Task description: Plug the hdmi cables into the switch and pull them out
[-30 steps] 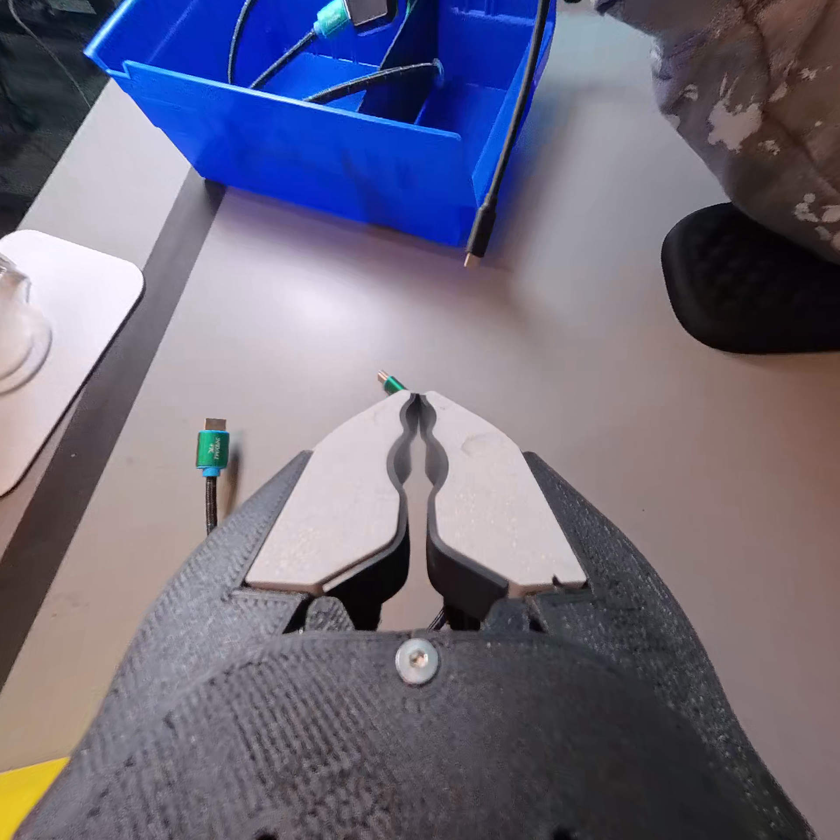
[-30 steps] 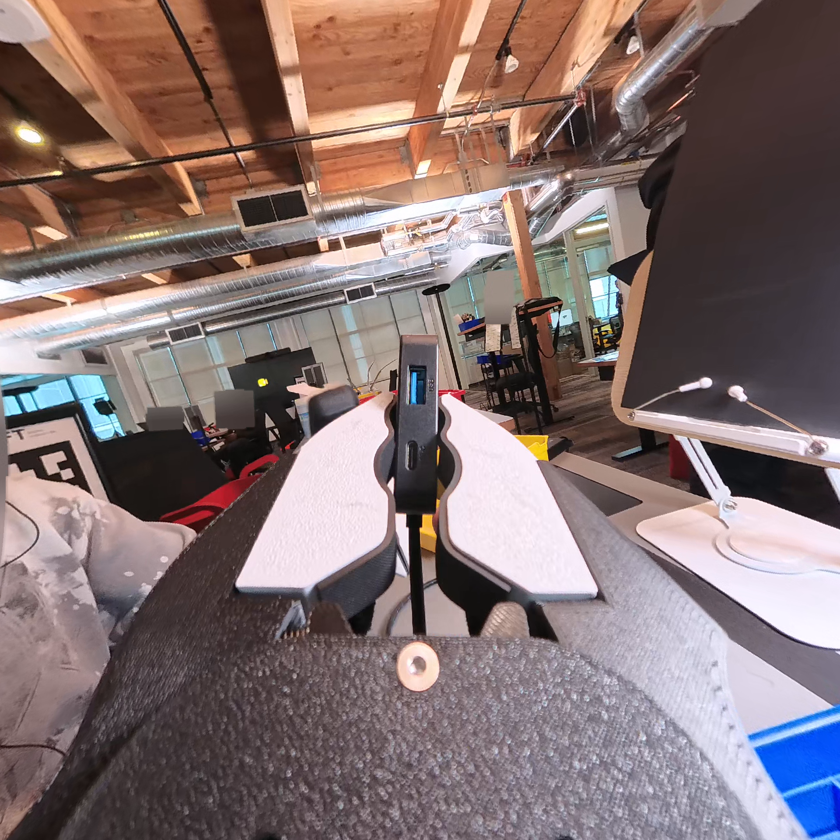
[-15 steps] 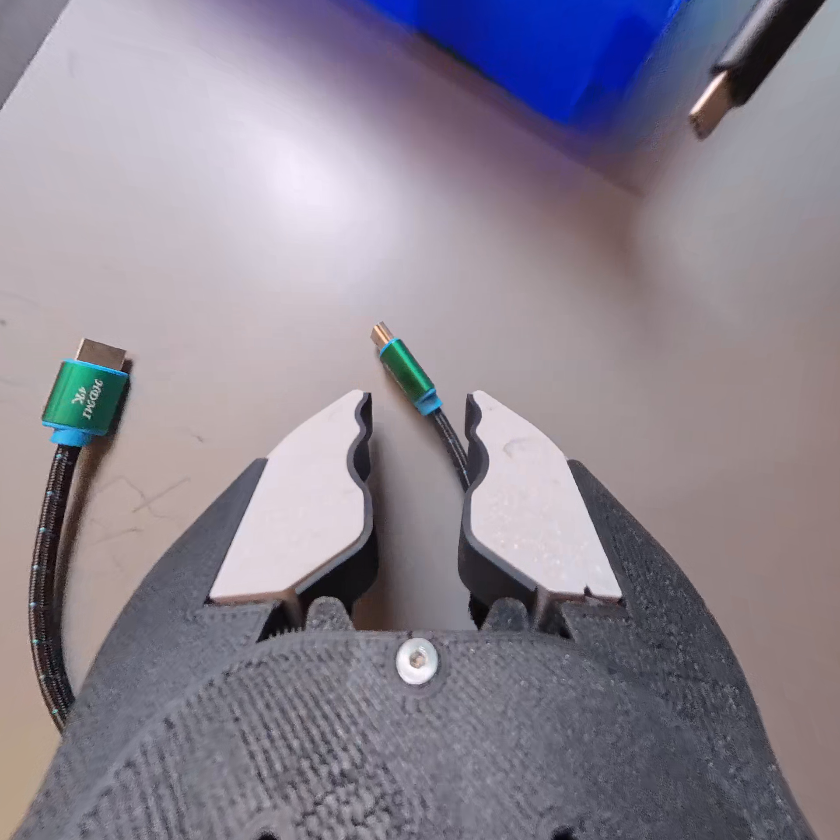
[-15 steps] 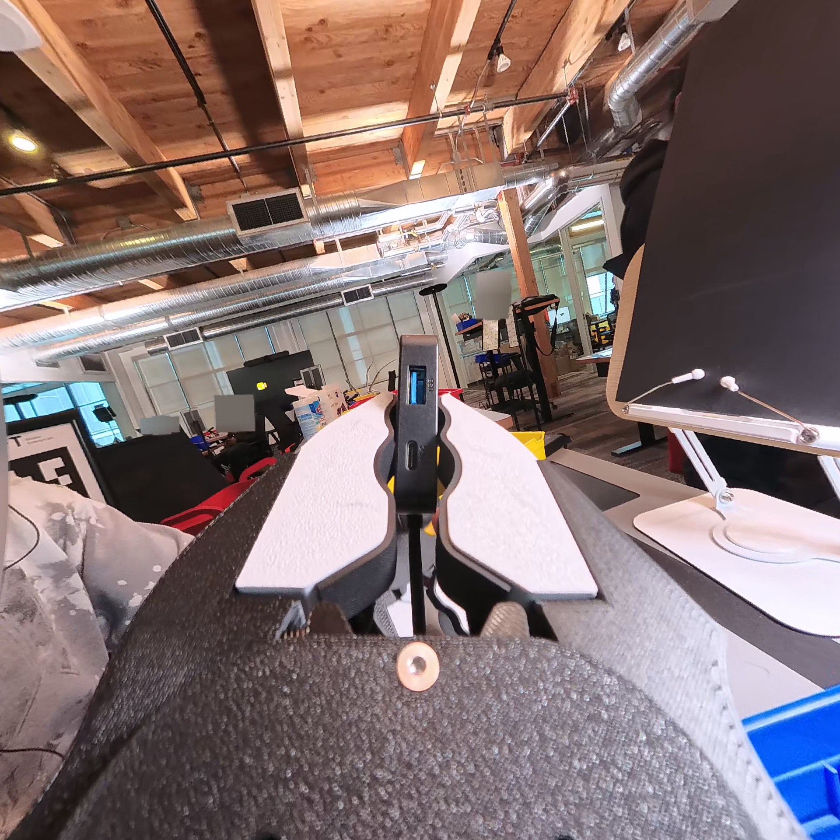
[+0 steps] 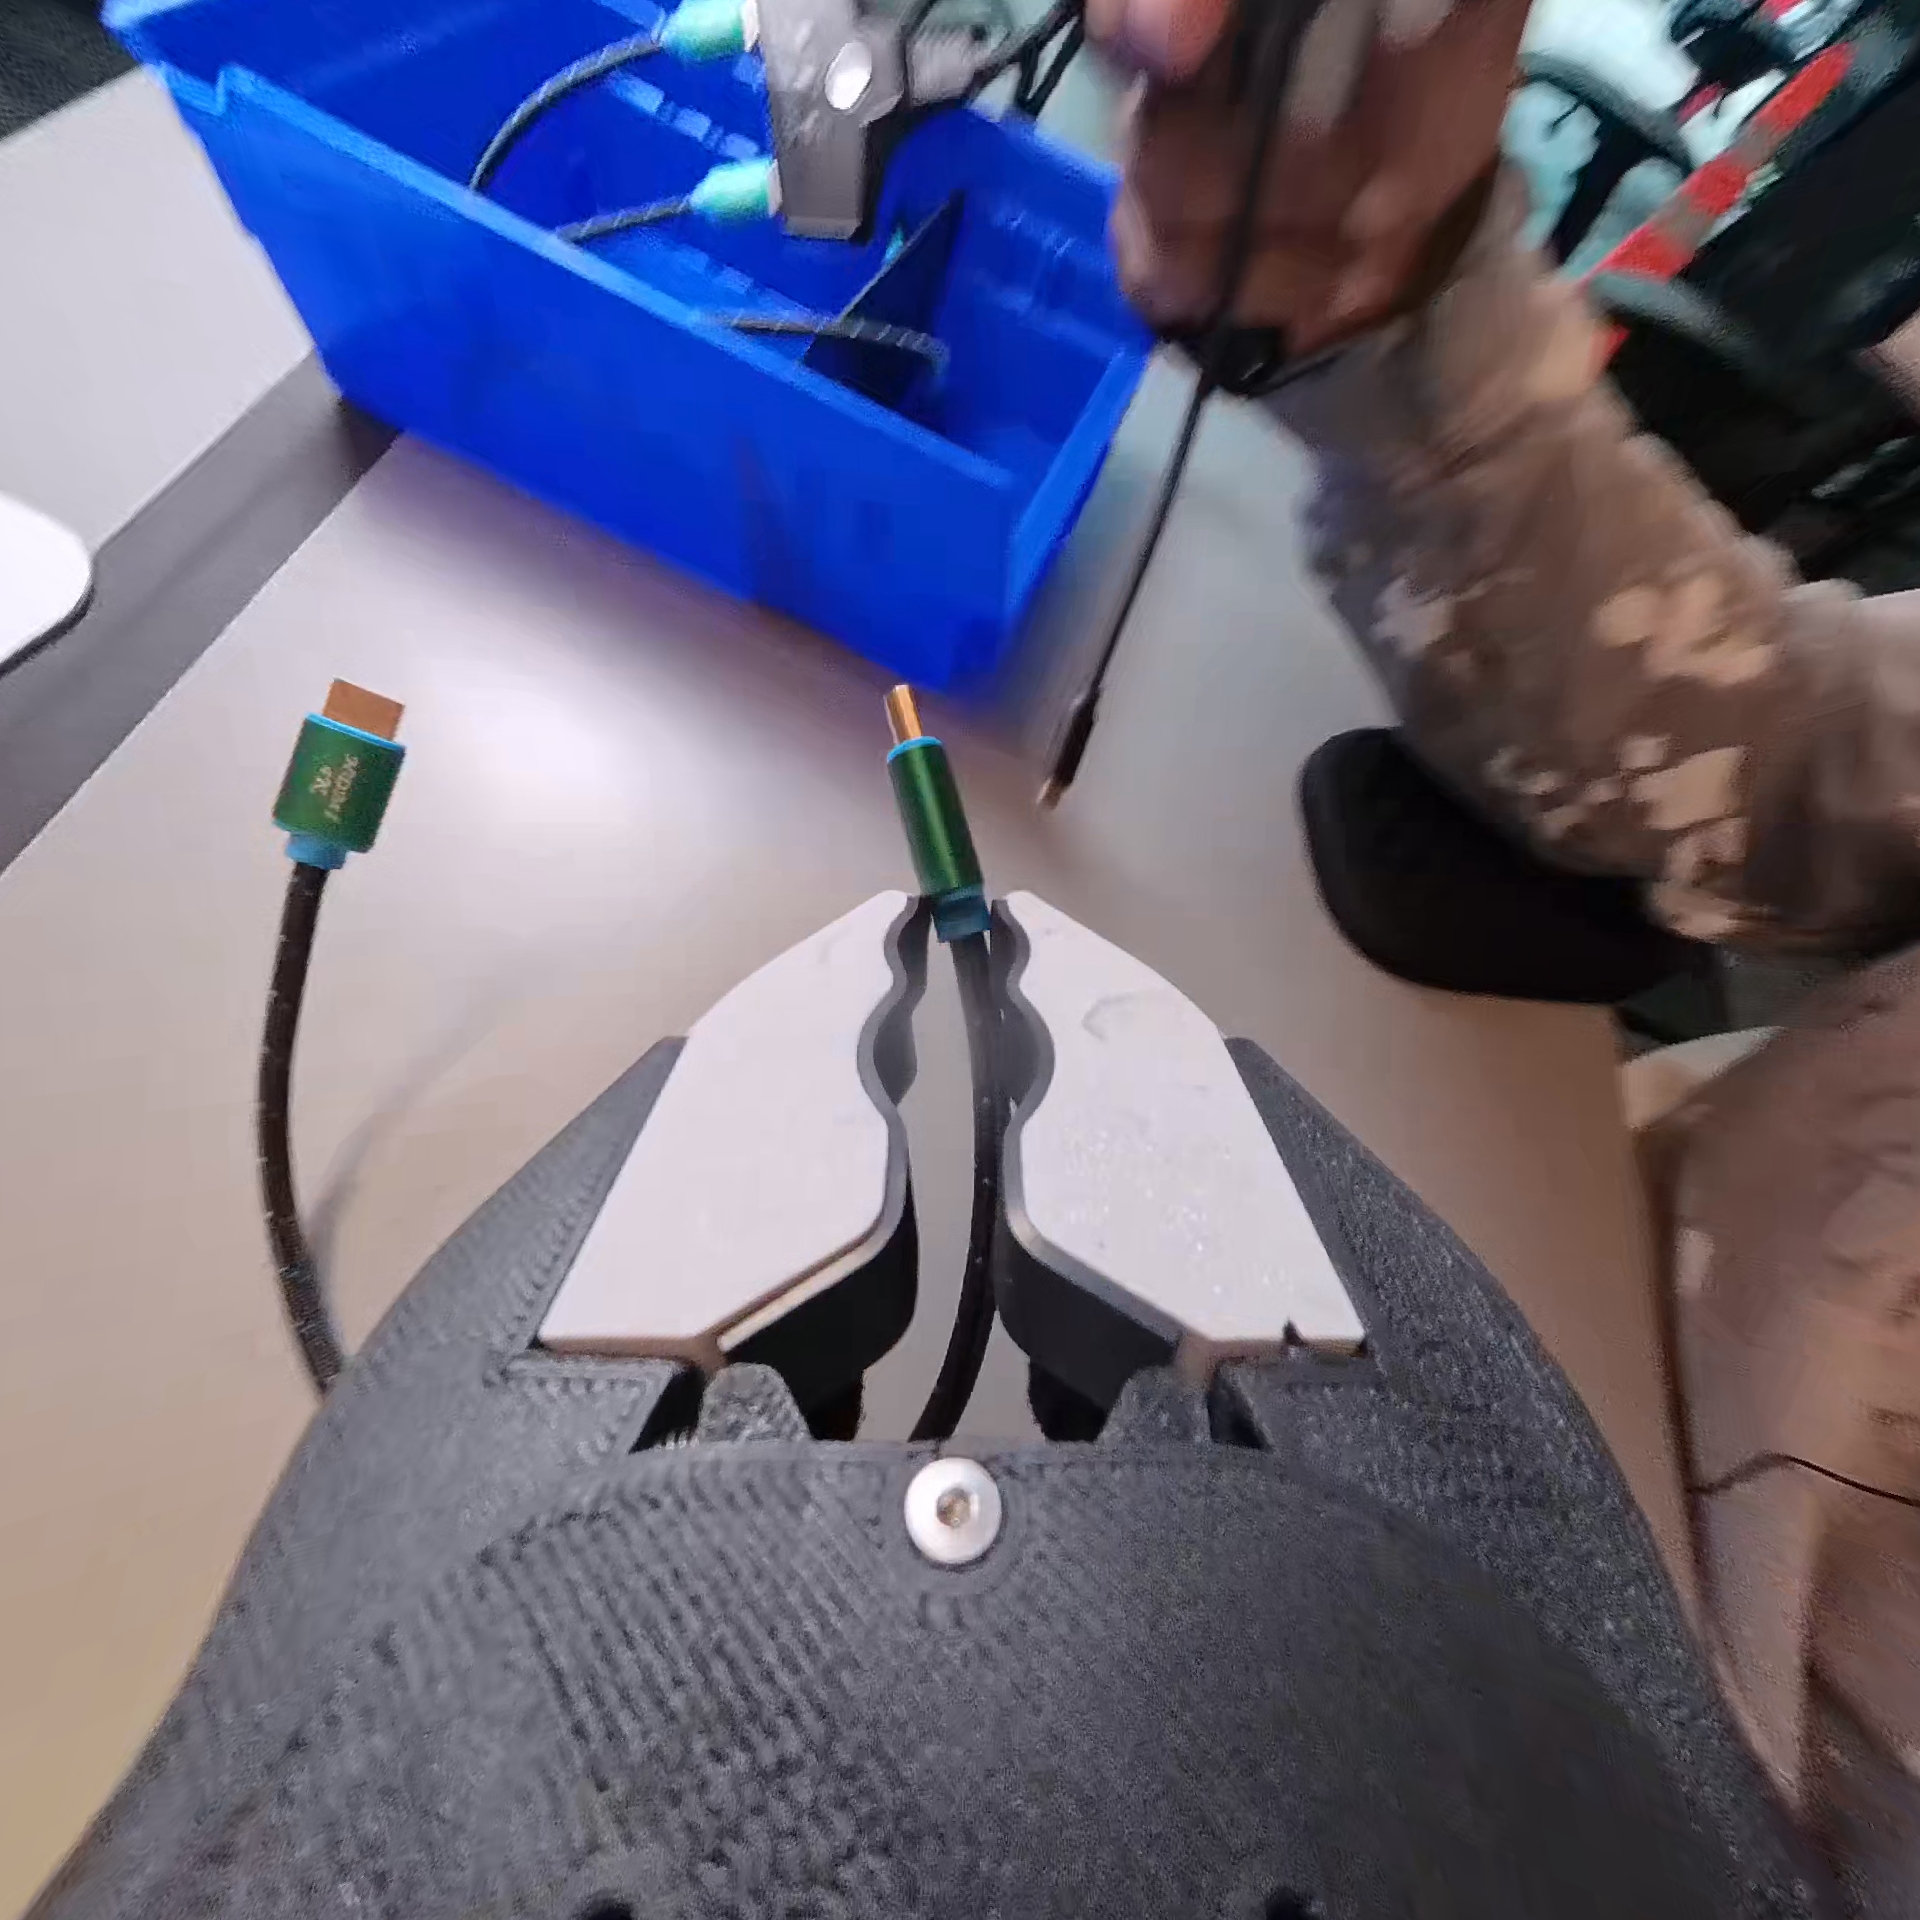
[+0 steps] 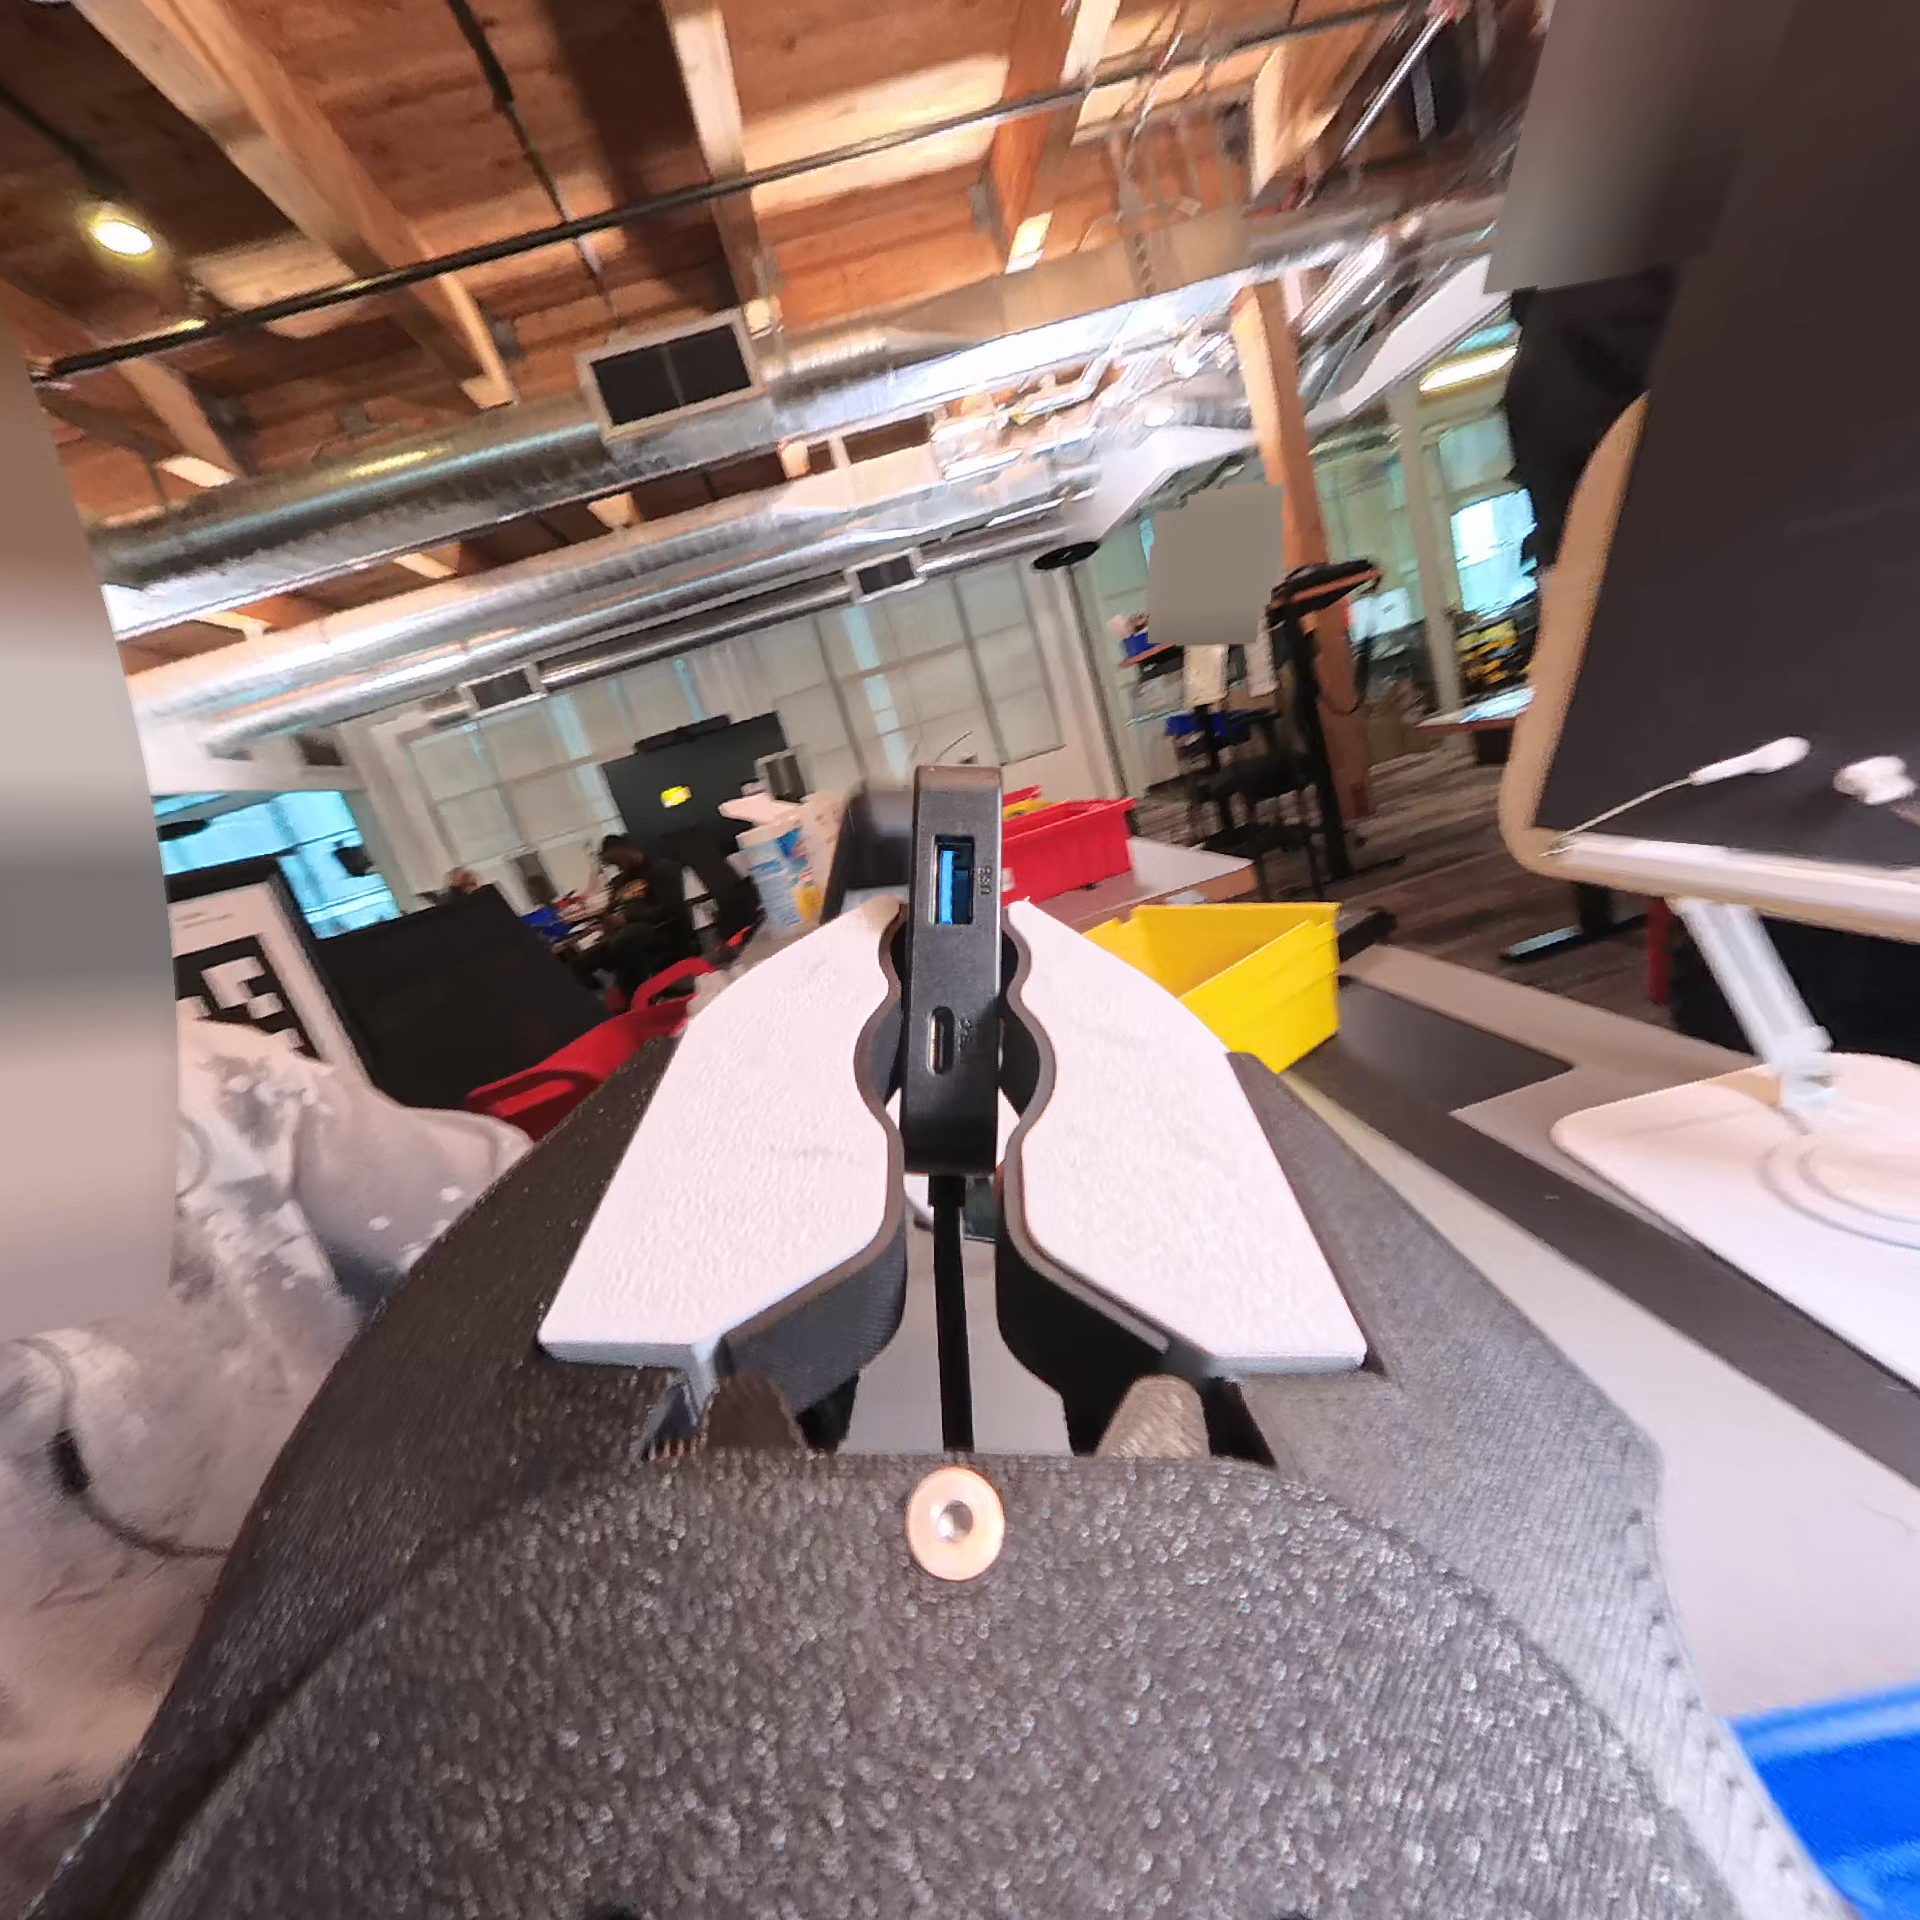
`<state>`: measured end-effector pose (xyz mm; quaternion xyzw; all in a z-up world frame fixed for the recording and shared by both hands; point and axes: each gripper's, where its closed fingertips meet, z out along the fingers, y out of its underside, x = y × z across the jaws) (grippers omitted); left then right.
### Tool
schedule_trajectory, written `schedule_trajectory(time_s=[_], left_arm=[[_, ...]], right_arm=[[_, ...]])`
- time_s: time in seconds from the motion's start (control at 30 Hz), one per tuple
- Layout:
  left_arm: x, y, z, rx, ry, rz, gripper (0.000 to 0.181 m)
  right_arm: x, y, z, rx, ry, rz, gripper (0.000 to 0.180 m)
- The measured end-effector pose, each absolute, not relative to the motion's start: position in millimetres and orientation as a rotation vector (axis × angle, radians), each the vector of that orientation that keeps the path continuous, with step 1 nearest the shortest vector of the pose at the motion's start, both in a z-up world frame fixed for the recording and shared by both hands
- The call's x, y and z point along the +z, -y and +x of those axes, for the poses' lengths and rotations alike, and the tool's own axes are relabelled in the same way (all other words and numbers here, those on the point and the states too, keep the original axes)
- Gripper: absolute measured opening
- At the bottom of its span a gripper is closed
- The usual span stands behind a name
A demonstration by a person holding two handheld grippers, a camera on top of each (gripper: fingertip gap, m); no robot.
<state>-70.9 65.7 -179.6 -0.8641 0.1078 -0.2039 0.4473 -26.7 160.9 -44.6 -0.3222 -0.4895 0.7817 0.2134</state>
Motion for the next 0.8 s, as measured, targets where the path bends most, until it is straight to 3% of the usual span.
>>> schedule_trajectory(time_s=[0.23, 0.8], left_arm=[[-126.8, -49.8, -39.8, -0.67, -0.341, -1.973, 0.011], [-143.2, -43.9, -45.1, -0.681, -0.37, -2.075, 0.011]], right_arm=[[-57.9, -117.1, -40.1, 2.238, 1.529, -0.925, 0.013], [-89.7, -87.7, -55.2, 2.265, 1.707, -1.069, 0.013]])
